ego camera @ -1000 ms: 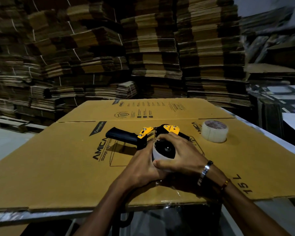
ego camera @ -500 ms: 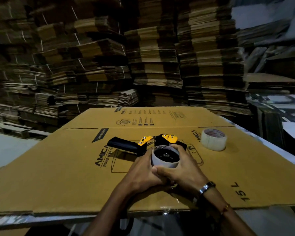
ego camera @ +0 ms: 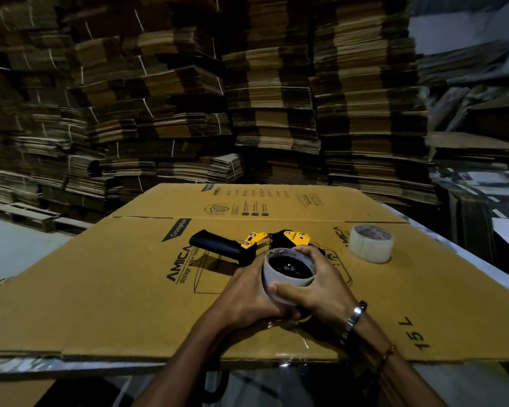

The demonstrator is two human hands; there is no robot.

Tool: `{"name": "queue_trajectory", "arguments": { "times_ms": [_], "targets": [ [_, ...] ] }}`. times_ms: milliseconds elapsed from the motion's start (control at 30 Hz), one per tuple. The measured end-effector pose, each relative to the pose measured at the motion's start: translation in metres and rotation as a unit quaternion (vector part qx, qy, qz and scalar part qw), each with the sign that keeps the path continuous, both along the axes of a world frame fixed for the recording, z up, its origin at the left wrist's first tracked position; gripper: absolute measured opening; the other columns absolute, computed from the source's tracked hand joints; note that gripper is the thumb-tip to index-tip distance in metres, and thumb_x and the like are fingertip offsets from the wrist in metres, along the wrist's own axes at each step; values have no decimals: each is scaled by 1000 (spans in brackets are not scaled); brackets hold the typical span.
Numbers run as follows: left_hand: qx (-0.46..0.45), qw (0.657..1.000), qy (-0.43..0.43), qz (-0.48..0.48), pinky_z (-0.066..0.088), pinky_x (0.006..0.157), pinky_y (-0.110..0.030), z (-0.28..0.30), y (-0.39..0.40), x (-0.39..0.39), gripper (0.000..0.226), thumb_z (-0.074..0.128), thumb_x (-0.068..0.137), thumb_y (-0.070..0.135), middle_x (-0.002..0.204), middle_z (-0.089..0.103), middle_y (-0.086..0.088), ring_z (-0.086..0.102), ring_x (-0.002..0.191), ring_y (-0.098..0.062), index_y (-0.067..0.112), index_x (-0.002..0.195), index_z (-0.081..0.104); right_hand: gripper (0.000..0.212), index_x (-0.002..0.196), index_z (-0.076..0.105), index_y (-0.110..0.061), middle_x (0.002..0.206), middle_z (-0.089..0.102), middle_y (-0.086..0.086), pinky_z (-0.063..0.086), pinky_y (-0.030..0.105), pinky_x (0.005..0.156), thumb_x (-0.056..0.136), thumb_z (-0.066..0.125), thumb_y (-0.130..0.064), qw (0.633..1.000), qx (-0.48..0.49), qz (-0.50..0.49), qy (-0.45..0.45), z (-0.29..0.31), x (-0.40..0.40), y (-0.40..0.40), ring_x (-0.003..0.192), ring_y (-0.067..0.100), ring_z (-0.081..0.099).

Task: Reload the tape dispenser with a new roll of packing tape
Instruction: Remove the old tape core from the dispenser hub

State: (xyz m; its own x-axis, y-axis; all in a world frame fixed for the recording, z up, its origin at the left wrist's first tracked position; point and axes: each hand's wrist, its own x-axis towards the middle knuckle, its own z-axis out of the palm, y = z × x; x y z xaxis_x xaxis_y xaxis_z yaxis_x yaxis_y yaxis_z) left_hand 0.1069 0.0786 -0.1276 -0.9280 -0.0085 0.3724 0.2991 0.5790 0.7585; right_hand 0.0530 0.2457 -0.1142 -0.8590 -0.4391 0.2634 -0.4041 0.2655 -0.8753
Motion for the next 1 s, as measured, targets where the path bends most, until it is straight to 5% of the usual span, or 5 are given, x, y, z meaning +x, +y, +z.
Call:
{"name": "queue_trajectory", "arguments": {
  "times_ms": [233, 433, 667, 1000],
  "targets": [
    [6, 1000, -1, 0, 51, 90, -14, 1, 2, 2, 93, 95, 58, 36, 122, 65, 20, 61, 110, 7, 35, 136, 46, 88, 126, 52, -31, 117, 67, -9, 56, 41, 95, 48, 91, -47, 1000, -5, 3, -28, 3, 2, -1, 109, 11, 65],
    [-7, 1000, -4, 5, 50, 99, -21, -1, -1, 0, 87, 85, 67, 38, 130, 61, 18, 57, 117, 3, 31, 142, 43, 119, 155, 22, -23, 137, 49, -7, 37, 21, 96, 61, 90, -48, 996, 50, -71, 35, 3, 18, -14, 129, 15, 48],
    [14, 1000, -18, 3, 51, 91, -16, 1, 0, 1, 88, 92, 61, 38, 124, 64, 19, 60, 112, 5, 34, 137, 47, 86, 136, 48, -25, 111, 60, -13, 48, 19, 77, 63, 89, -48, 993, 47, -94, 49, 4, 12, -12, 101, 10, 60],
    [23, 1000, -20, -6, 50, 86, -11, 2, 1, 1, 91, 94, 60, 30, 122, 65, 17, 61, 109, 7, 31, 138, 47, 89, 121, 57, -34, 112, 69, -9, 59, 41, 88, 43, 85, -65, 999, 23, -32, 21, -1, -8, -4, 102, 13, 68]
  ]
}}
